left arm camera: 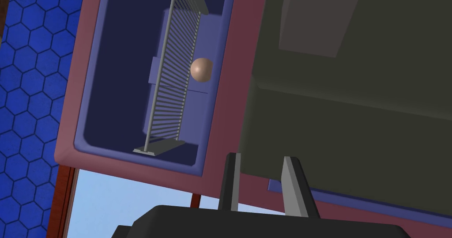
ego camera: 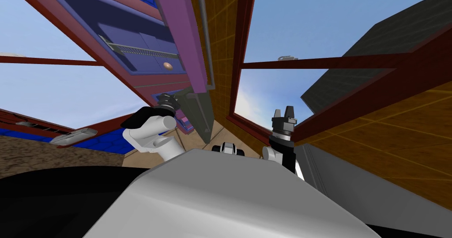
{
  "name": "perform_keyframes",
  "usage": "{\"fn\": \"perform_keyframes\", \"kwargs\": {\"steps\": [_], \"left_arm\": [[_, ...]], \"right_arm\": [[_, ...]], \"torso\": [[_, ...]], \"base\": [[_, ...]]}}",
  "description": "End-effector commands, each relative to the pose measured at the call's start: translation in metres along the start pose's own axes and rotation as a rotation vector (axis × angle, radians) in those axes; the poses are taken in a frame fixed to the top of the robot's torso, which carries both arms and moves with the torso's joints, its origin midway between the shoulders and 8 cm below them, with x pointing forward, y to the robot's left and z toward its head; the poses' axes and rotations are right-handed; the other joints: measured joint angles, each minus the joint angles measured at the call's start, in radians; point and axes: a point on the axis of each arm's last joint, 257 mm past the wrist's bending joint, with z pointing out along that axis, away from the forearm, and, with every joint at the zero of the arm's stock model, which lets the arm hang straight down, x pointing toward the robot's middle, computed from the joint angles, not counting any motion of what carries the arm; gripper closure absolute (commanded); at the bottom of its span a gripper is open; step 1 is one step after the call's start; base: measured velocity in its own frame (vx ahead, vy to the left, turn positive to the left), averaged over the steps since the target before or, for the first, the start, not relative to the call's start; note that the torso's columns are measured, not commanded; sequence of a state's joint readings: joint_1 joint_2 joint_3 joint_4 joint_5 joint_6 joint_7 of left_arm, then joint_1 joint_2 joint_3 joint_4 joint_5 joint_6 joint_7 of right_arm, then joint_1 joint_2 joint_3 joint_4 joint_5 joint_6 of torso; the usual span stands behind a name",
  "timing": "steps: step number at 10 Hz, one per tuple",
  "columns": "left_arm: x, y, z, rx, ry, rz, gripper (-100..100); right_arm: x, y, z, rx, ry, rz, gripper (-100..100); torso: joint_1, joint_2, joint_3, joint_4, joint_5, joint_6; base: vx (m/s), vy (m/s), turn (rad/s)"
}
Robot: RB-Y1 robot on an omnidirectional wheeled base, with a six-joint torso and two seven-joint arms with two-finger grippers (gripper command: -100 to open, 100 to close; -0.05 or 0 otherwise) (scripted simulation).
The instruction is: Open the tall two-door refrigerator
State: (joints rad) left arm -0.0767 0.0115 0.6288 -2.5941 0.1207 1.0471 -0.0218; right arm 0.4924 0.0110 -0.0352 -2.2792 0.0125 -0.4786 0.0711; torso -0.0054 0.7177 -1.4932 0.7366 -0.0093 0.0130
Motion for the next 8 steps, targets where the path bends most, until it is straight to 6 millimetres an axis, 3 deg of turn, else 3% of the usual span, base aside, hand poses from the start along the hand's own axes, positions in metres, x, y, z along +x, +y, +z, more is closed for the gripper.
{"fn": "perform_keyframes", "kwargs": {"steps": [1,6,7,8], "left_arm": [[-0.012,-0.004,0.000,0.010,-0.031,0.004,100],[-0.012,-0.004,0.000,0.010,-0.031,0.004,100],[-0.020,0.000,0.000,-0.014,-0.048,0.009,-100],[-0.022,-0.005,0.001,-0.015,-0.050,0.010,-100]], "right_arm": [[0.000,0.000,0.000,0.000,0.000,0.000,0],[0.000,0.000,0.000,0.000,0.000,0.000,0],[0.000,0.000,0.000,0.000,0.000,0.000,0],[0.000,0.000,0.000,0.000,0.000,0.000,0]], "torso": [[-0.001,-0.002,0.000,-0.002,0.002,0.001],[0.006,-0.005,-0.003,-0.004,0.004,0.001],[0.005,-0.005,-0.003,-0.003,0.004,0.002],[0.007,-0.004,0.000,-0.007,0.009,-0.001]], "base": [[0.033,-0.037,-0.113],[0.002,-0.001,-0.002],[-0.010,0.012,0.035],[-0.005,0.005,0.017]]}}
